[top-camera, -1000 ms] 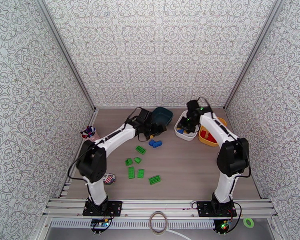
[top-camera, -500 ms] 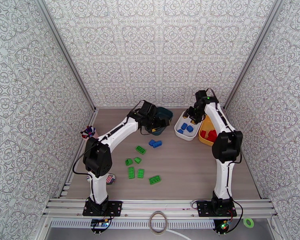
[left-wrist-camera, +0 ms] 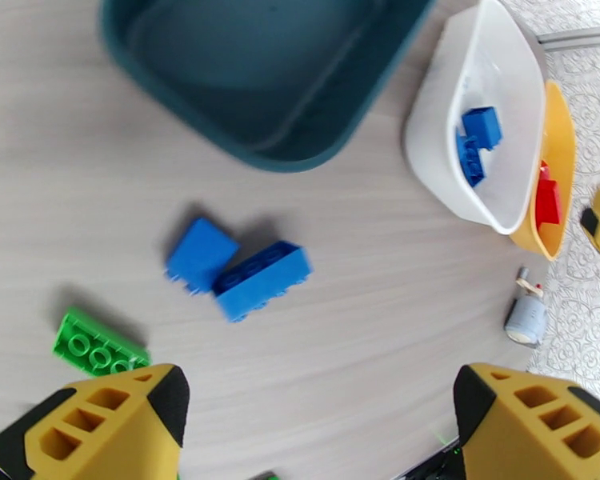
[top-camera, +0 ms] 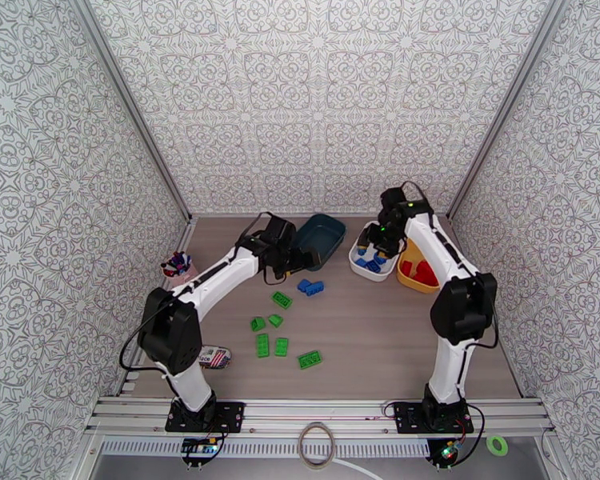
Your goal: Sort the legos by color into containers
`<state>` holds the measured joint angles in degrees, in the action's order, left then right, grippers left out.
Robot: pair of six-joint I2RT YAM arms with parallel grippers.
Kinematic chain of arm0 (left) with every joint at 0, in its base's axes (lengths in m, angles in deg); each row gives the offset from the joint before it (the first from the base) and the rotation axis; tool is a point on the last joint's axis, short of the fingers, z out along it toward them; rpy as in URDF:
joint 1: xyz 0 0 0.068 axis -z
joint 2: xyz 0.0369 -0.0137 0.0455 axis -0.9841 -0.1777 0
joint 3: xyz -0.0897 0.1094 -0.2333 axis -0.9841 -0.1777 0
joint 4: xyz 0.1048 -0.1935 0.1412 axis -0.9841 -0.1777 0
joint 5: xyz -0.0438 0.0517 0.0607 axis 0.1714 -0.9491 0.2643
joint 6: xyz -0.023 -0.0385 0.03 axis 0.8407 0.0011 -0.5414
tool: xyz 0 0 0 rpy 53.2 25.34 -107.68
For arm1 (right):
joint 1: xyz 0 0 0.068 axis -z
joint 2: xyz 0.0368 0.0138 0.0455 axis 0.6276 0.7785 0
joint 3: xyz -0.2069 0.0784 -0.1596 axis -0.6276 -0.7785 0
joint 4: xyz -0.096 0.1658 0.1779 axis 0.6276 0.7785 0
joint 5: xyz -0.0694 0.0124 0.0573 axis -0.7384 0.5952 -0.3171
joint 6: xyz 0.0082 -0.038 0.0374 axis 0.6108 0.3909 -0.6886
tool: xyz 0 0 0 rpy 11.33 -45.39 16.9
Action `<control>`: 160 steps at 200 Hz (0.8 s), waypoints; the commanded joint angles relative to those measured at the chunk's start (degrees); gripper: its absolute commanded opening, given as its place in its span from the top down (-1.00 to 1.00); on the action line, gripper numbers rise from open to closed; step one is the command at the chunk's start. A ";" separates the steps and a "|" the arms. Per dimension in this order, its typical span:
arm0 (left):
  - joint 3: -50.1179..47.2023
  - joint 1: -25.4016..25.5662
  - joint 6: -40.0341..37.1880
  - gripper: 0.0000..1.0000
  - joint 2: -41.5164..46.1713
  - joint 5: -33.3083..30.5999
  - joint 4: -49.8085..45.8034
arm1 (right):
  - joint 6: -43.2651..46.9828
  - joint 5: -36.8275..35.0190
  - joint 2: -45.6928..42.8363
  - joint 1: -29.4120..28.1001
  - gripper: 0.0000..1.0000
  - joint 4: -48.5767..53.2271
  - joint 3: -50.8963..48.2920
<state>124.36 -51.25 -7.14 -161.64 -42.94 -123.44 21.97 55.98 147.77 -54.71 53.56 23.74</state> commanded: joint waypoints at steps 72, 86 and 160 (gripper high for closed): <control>-13.66 -1.97 5.07 -0.89 12.12 -6.28 0.67 | 4.48 -7.52 0.79 -16.64 -0.50 -2.30 -6.00; -15.93 -2.06 5.79 -0.89 14.00 -6.64 0.91 | 4.72 -7.64 2.65 -18.09 -0.65 -1.91 -5.04; -24.39 -3.33 8.92 -0.91 21.96 -8.21 0.27 | 9.50 -10.60 16.13 -23.36 -0.77 2.70 7.87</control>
<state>101.87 -53.37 0.12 -141.93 -49.76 -123.02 28.68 47.76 160.25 -76.57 53.45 25.69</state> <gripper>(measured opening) 0.954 0.883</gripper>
